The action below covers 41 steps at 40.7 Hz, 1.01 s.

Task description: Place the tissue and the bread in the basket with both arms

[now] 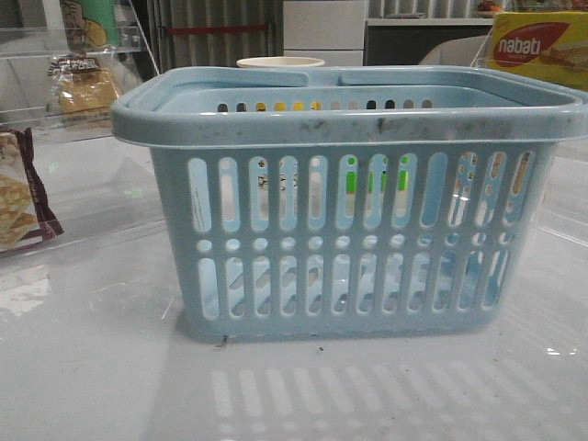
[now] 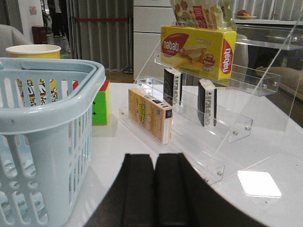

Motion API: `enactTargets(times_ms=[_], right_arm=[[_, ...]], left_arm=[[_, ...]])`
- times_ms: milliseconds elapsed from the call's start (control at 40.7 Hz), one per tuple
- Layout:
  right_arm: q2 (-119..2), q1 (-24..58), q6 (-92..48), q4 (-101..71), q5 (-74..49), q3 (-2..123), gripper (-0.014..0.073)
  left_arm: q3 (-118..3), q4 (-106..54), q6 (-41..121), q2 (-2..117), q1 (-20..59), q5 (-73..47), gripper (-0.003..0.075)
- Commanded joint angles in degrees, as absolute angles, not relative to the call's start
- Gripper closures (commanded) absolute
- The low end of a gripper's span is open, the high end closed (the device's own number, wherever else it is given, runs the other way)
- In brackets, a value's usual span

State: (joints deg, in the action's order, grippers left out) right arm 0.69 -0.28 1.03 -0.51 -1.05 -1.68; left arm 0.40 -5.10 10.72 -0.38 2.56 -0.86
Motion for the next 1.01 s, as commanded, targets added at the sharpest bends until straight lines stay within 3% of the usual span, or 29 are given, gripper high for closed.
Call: enactTargets(times_ms=[0,516,983], right_arm=[[1.6,-0.7,1.0,0.0,4.7,-1.7,0.0566],[1.6,-0.7,1.0,0.0,4.7,-1.7,0.0566],[1.6,-0.7,1.0,0.0,6.2,-1.6,0.0566]], left_arm=[[0.4,-5.5,10.7,-1.3,2.4,4.1,0.0629],[0.4,-5.5,10.7,-1.3,2.4,4.1,0.0629],[0.2,-5.5,10.7,-1.3,2.4,12.1,0.0629]])
